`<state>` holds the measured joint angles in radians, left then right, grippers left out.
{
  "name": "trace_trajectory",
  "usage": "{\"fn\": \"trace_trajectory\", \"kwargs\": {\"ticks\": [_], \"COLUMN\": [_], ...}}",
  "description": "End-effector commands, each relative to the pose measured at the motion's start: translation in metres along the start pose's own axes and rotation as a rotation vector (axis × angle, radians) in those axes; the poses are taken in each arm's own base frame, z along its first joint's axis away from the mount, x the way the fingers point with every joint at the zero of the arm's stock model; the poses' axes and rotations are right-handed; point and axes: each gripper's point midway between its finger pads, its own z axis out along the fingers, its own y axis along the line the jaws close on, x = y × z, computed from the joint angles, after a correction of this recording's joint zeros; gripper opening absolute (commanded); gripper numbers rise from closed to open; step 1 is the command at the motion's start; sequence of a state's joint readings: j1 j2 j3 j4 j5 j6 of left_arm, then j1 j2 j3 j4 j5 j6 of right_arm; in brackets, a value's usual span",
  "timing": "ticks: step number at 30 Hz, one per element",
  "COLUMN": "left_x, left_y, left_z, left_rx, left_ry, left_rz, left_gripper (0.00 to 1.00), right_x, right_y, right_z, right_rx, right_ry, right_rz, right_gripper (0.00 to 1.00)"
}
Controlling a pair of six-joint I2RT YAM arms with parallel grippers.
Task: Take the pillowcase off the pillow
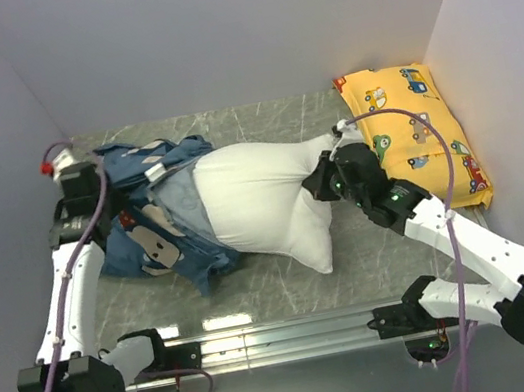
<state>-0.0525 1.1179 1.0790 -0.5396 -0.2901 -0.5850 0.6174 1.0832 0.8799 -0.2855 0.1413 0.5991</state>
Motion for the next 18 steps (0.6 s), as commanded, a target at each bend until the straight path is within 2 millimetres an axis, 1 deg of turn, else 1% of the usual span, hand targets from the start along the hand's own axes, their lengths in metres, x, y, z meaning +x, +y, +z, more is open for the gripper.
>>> {"fn": "trace_trajectory", "kwargs": {"ticks": [1, 2, 3, 4, 5, 6, 7, 8, 9, 10, 11, 12, 13, 14, 15, 16, 17, 18], "left_x": [-0.037, -0.027, -0.023, -0.015, -0.003, 0.007, 0.015, 0.027, 0.031, 0.041, 0.050, 0.056, 0.060, 0.065, 0.067, 0.069, 0.070, 0.068], "left_y": [0.058, 0.065, 0.063, 0.055, 0.053, 0.042, 0.036, 0.035, 0.031, 0.019, 0.017, 0.010, 0.008, 0.009, 0.006, 0.005, 0.003, 0.007], "left_z": [0.012, 0.016, 0.019, 0.022, 0.027, 0.027, 0.028, 0.031, 0.029, 0.026, 0.026, 0.024, 0.023, 0.025, 0.024, 0.025, 0.024, 0.026], "left_rx": [-0.058, -0.063, -0.047, 0.006, 0.026, 0.084, 0.109, 0.112, 0.117, 0.144, 0.146, 0.167, 0.175, 0.171, 0.181, 0.183, 0.188, 0.166], "left_ry": [-0.101, -0.082, -0.068, -0.035, -0.002, 0.031, 0.038, 0.054, 0.054, 0.069, 0.082, 0.093, 0.098, 0.108, 0.110, 0.114, 0.114, 0.102], "left_rz": [-0.163, -0.178, -0.184, -0.184, -0.191, -0.203, -0.197, -0.195, -0.193, -0.168, -0.160, -0.154, -0.152, -0.153, -0.154, -0.151, -0.150, -0.145], "left_gripper": [0.00, 0.00, 0.00, 0.00, 0.00, 0.00, 0.01, 0.01, 0.00, 0.00, 0.01, 0.00, 0.00, 0.01, 0.00, 0.00, 0.00, 0.00], "right_x": [-0.039, -0.044, -0.045, -0.045, -0.044, -0.038, -0.035, -0.035, -0.034, -0.033, -0.035, -0.039, -0.041, -0.043, -0.044, -0.043, -0.050, -0.040], "right_y": [-0.050, -0.053, -0.056, -0.056, -0.056, -0.057, -0.058, -0.055, -0.053, -0.051, -0.044, -0.038, -0.032, -0.016, -0.008, 0.001, 0.013, 0.033], "right_z": [-0.025, -0.028, -0.028, -0.026, -0.025, -0.017, -0.014, -0.012, -0.010, -0.009, -0.011, -0.016, -0.019, -0.023, -0.028, -0.030, -0.035, -0.038], "right_rx": [0.184, 0.192, 0.198, 0.197, 0.193, 0.199, 0.205, 0.194, 0.186, 0.182, 0.168, 0.157, 0.142, 0.113, 0.103, 0.087, 0.086, 0.036], "right_ry": [-0.101, -0.109, -0.109, -0.104, -0.098, -0.065, -0.045, -0.032, -0.023, -0.015, -0.024, -0.043, -0.050, -0.067, -0.076, -0.078, -0.111, -0.093], "right_rz": [-0.014, -0.017, -0.018, -0.025, -0.029, -0.040, -0.052, -0.064, -0.075, -0.090, -0.106, -0.118, -0.145, -0.174, -0.194, -0.238, -0.260, -0.303], "right_gripper": [0.00, 0.00, 0.00, 0.00, 0.00, 0.00, 0.00, 0.00, 0.00, 0.09, 0.21, 0.44, 0.52, 0.58, 0.64, 0.66, 0.68, 0.70]}}
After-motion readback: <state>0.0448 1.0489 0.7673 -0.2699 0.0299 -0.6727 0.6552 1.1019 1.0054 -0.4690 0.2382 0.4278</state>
